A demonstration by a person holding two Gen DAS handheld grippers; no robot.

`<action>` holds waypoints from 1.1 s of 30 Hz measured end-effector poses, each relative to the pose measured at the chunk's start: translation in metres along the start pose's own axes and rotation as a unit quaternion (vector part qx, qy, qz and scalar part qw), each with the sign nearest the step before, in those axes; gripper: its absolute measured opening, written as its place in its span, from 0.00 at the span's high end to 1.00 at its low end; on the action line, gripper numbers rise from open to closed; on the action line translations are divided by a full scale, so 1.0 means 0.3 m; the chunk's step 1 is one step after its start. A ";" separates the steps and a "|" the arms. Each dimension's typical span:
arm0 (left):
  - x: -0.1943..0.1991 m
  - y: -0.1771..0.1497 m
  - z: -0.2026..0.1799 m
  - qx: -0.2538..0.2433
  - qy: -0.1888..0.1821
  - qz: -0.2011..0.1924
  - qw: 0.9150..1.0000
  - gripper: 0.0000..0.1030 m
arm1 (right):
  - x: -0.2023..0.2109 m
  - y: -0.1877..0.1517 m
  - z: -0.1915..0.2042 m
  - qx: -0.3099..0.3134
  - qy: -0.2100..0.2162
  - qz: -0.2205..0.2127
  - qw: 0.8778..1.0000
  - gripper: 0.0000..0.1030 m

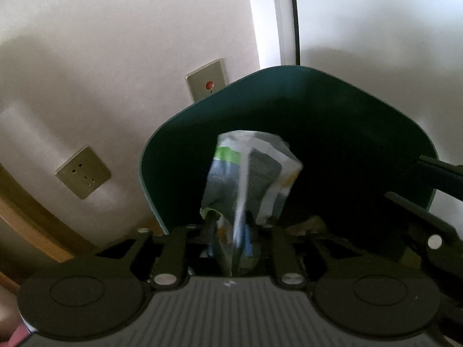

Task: Collect trash
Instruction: 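Open the left tool over the teal bin while the right tool releases the mesh bag into it, then move both tools back down toward the trash pile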

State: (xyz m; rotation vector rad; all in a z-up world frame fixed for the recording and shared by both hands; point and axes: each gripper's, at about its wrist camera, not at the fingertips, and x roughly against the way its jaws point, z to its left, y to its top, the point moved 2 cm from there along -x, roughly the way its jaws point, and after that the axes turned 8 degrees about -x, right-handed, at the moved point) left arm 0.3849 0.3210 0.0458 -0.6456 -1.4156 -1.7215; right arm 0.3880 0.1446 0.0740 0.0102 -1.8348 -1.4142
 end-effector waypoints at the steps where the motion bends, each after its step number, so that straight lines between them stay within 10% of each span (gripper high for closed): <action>1: 0.008 -0.002 -0.001 0.002 0.000 -0.003 1.000 0.73 | 0.007 0.000 -0.003 0.000 0.000 -0.002 1.000 0.70; 7: 0.078 -0.002 0.004 0.017 -0.001 -0.029 0.999 0.43 | 0.079 0.015 -0.012 -0.006 -0.001 -0.015 1.000 0.64; 13: 0.187 -0.012 -0.003 0.018 -0.006 -0.061 0.998 0.35 | 0.156 0.018 -0.029 -0.023 -0.006 -0.023 0.999 0.61; 33: 0.530 -0.194 -0.070 0.005 -0.057 -0.124 0.991 0.35 | 0.504 -0.124 -0.060 -0.040 -0.018 -0.028 0.999 0.57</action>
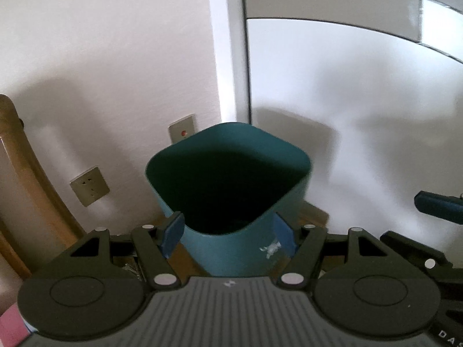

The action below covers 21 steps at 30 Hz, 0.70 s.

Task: Collect trash
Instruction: 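Move both tools back down toward the trash pile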

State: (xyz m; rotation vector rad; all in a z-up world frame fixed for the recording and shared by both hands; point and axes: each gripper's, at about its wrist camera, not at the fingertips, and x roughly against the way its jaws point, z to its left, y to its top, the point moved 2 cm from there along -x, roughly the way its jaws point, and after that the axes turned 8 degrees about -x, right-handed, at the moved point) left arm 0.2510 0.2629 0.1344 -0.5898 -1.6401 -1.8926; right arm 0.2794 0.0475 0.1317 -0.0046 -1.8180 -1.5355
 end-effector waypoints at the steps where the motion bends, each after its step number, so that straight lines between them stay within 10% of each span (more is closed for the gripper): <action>1: 0.014 -0.008 -0.009 -0.003 -0.004 -0.002 1.000 0.34 | 0.010 -0.009 -0.001 -0.001 0.000 0.000 1.000 0.56; 5: 0.071 -0.050 -0.045 -0.006 -0.019 -0.013 1.000 0.22 | 0.075 -0.060 -0.009 -0.004 -0.005 0.006 1.000 0.55; 21: 0.172 -0.255 -0.265 -0.049 -0.073 -0.030 0.996 0.22 | 0.244 -0.336 -0.122 -0.047 -0.007 0.015 0.999 0.53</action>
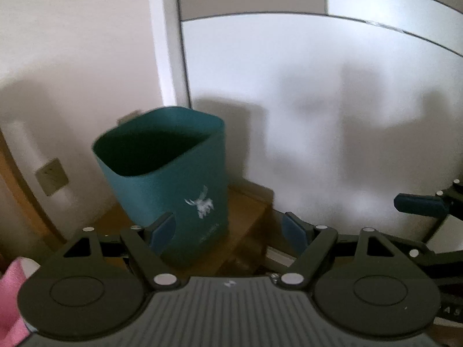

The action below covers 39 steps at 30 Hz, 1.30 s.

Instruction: Collect trash

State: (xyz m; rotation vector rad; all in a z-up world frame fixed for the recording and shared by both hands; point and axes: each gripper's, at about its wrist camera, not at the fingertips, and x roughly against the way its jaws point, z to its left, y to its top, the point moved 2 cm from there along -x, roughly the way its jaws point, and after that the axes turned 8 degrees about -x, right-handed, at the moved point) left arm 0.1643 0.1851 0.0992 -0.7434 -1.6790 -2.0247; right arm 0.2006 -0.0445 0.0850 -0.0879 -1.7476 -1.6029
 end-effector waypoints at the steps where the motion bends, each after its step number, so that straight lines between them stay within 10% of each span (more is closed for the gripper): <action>1: -0.004 -0.012 -0.013 -0.002 -0.003 0.003 1.000 0.22 | 0.003 -0.017 -0.012 -0.004 0.000 0.002 1.000 0.53; 17: -0.241 -0.256 -0.179 0.012 -0.055 0.056 0.997 0.10 | -0.076 -0.335 -0.231 -0.082 -0.029 0.053 0.995 0.49; 39: -1.102 -0.735 -0.370 0.041 -0.080 0.252 0.964 0.04 | -0.695 -0.988 -0.592 -0.164 -0.058 0.232 0.957 0.49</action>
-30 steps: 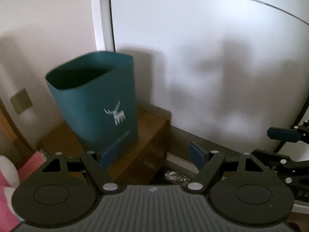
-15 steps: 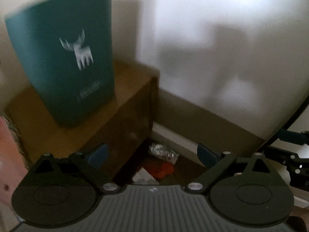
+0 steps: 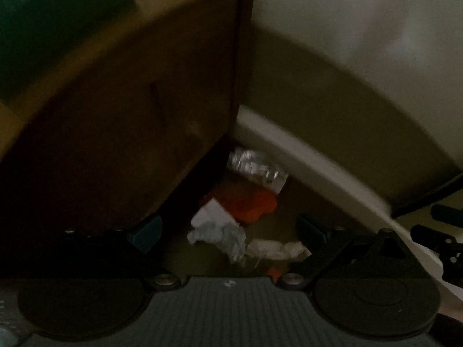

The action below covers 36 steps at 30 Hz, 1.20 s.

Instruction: Collect trash

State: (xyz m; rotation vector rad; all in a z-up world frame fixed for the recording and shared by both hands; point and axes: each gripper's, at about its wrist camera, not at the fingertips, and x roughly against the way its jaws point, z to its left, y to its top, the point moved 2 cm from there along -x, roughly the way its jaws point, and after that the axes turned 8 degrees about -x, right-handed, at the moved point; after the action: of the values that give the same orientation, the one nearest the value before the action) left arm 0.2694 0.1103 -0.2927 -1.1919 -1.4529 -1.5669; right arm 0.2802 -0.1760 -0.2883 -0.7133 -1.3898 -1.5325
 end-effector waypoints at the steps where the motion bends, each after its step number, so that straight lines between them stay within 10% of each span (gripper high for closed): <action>1: -0.057 -0.009 0.002 0.003 -0.001 0.011 1.000 0.04 | -0.049 -0.016 -0.015 -0.003 0.000 0.013 1.000 0.49; 16: -0.730 -0.150 -0.021 0.041 0.002 0.142 0.989 0.04 | -0.649 -0.279 -0.098 0.020 -0.001 0.170 0.985 0.49; 27: -0.995 -0.273 -0.016 0.081 -0.006 0.207 0.975 0.04 | -0.884 -0.454 -0.081 0.056 0.007 0.242 0.969 0.49; 36: -1.078 -0.334 -0.008 0.107 -0.018 0.230 0.967 0.05 | -1.007 -0.535 -0.150 -0.055 -0.009 0.276 0.959 0.49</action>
State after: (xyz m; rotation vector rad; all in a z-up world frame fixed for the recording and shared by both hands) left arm 0.2893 0.0896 -0.6300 -1.3164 -1.2184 -1.0528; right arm 0.2675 -0.1553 -0.6323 -1.0825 -1.0032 -1.1606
